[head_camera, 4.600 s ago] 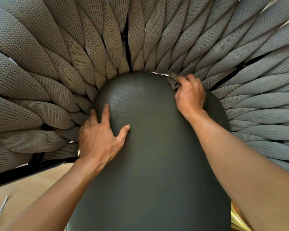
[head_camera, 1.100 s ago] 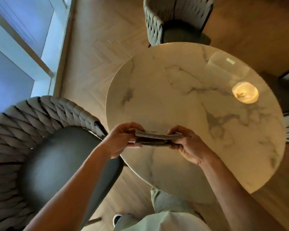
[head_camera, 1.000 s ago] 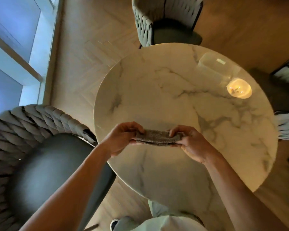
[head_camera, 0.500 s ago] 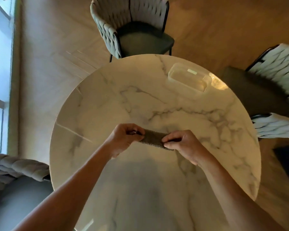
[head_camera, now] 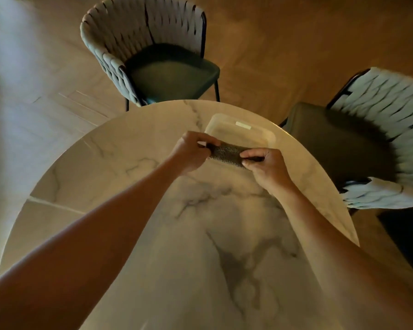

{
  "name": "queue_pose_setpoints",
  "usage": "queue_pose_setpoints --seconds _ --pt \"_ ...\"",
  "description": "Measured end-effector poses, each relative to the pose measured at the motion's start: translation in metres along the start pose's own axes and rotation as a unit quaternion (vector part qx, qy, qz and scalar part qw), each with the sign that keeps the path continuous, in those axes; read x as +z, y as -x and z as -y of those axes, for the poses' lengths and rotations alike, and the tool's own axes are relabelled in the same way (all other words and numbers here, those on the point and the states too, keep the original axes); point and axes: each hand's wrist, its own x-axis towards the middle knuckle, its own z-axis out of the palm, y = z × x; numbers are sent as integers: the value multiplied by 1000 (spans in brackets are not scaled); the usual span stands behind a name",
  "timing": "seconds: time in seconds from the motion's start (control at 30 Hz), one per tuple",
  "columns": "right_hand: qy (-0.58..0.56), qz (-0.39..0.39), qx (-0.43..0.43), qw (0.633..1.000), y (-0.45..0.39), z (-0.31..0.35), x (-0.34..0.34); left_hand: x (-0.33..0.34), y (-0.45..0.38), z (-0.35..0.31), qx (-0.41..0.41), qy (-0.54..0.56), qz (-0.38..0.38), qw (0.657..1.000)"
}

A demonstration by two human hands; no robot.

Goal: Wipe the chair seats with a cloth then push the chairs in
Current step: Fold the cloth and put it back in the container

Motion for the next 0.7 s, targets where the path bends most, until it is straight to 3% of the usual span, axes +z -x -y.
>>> queue_pose_setpoints --seconds 0.27,0.5,0.7 --pt "114 -62 -20 991 -75 -22 1 40 -85 -9 52 -118 -42 991" --pt "310 -12 -29 950 -92 -25 18 55 -101 5 122 -274 -30 954" --pt "291 -29 -25 956 -73 -11 11 43 -76 5 161 -310 -74 934"
